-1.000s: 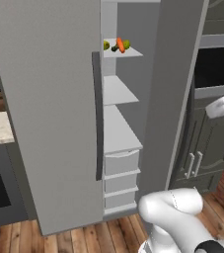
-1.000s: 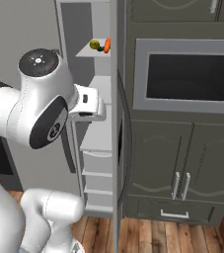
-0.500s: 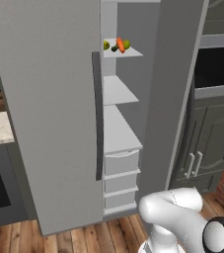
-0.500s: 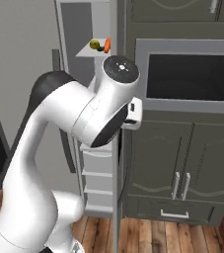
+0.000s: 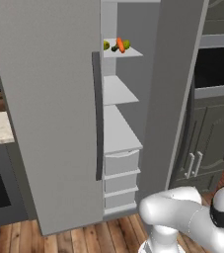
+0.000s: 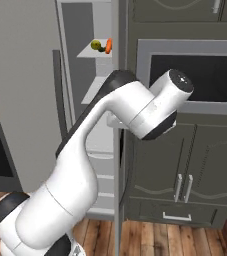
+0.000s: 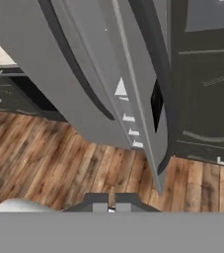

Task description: Take the carrot and pear from the second highest rack and move them to the highest rack where the squash and pear are located, to maximize freezer space. Close the freezer door after rearranging.

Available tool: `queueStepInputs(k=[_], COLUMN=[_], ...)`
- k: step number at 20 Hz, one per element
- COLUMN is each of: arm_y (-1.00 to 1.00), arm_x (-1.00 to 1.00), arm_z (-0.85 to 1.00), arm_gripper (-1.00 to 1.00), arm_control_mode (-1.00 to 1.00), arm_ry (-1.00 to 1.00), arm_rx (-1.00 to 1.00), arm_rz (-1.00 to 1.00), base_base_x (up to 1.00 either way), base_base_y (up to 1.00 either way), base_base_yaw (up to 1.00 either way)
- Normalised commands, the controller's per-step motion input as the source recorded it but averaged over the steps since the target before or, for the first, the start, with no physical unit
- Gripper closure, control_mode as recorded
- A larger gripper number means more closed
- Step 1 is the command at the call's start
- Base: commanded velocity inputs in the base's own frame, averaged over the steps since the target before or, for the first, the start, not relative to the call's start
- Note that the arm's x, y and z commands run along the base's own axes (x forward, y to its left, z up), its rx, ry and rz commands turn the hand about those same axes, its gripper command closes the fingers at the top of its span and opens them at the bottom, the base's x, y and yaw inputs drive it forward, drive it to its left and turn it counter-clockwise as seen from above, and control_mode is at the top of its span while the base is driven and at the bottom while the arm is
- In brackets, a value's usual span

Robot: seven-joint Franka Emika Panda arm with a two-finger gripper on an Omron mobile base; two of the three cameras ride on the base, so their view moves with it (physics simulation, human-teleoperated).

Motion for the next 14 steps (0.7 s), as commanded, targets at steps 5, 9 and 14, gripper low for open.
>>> queueStepInputs(k=[5, 9, 14], arm_y=[-0.12, -0.19, -0.38], arm_x=[0.92, 0.85, 0.65], arm_z=[-0.41, -0.52, -0.33], arm_gripper=[1.00, 1.00, 1.00], arm_control_mode=[-1.00, -1.00, -1.00], arm_ry=[0.00, 0.00, 0.01], arm_rx=[0.02, 0.00, 0.00], arm_rz=[0.08, 0.03, 0.00], base_base_x=[0.00, 0.00, 0.00], base_base_y=[0.00, 0.00, 0.00], base_base_yaw=[0.00, 0.00, 0.00])
